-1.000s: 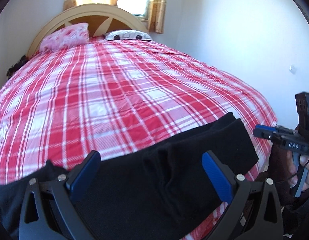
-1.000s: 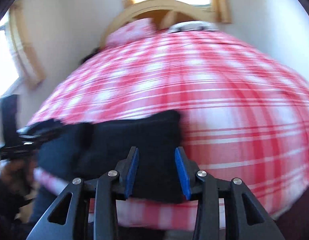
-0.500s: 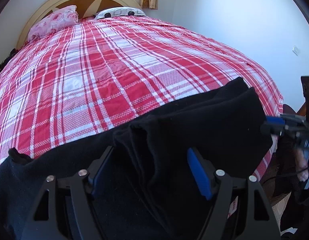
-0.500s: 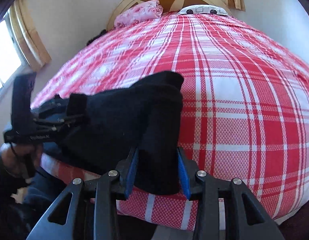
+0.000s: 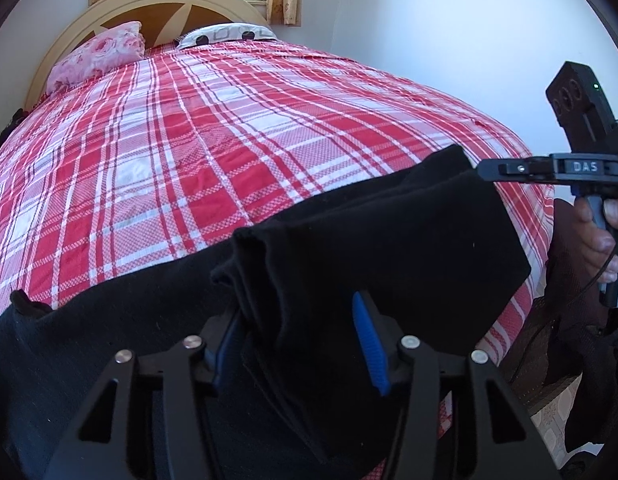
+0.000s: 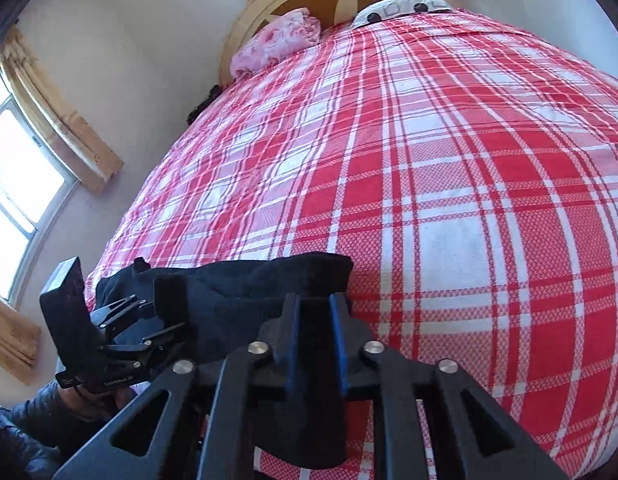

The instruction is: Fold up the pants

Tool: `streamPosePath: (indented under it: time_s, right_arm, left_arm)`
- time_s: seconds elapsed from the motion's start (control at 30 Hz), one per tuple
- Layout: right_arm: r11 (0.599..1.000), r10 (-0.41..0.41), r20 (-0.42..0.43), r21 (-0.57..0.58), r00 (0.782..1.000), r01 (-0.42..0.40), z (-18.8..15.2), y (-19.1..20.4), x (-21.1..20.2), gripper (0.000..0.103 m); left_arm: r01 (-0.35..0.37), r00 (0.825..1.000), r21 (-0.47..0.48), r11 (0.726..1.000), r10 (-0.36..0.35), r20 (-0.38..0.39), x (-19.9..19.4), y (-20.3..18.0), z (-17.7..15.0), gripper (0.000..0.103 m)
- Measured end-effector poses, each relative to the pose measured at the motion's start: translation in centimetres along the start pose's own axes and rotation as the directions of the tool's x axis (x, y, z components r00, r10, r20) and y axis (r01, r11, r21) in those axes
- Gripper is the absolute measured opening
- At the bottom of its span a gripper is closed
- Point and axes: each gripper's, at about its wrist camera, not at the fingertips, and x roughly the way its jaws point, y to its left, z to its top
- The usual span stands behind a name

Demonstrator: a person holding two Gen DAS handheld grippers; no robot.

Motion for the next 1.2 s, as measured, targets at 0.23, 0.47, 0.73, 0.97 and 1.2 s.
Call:
streamPosePath:
  time_s: [0.23,0.47,0.73,0.97,1.2]
  right_arm:
    - [1.000,-0.015,0.126,-0.009,0.992,0.016,1.0,1.0,-2.8,0.006]
    - [0.989,-0.144,0.060,0.036,0.988,0.142,1.3,-1.4,1.0,0.006]
    - [0.996,-0.093,0.106,0.026,0.990,0.091,1.3,-1.7,-0.9,0.008]
    - [0.998,-0.015,0.029,0.069,0.999,0.013,3.1,-2.9,1.2,0.015]
    - [0.989,0.101,-0.011,0.111,0.995,-0.100,3.5,-3.1,3.6,0.006]
  left_arm:
    - [-0.009,1.000,-0.001,1.000,0.009,0.018,0.3,-0.2,-0.2,0.059]
    - [0.000,0.999,-0.005,1.000,0.000,0.036,0.1,-0.2,-0.5,0.060]
    - [-0.047,0.993,-0.046,0.998,0.051,0.102,-1.5,0.5,-0.4,0.060]
    - [0.005,0.998,-0.109,0.994,0.002,0.060,-0.3,1.8,-0.5,0.072]
    - [0.077,0.996,-0.080,0.994,-0.074,0.043,0.3,1.4,0.1,0.020]
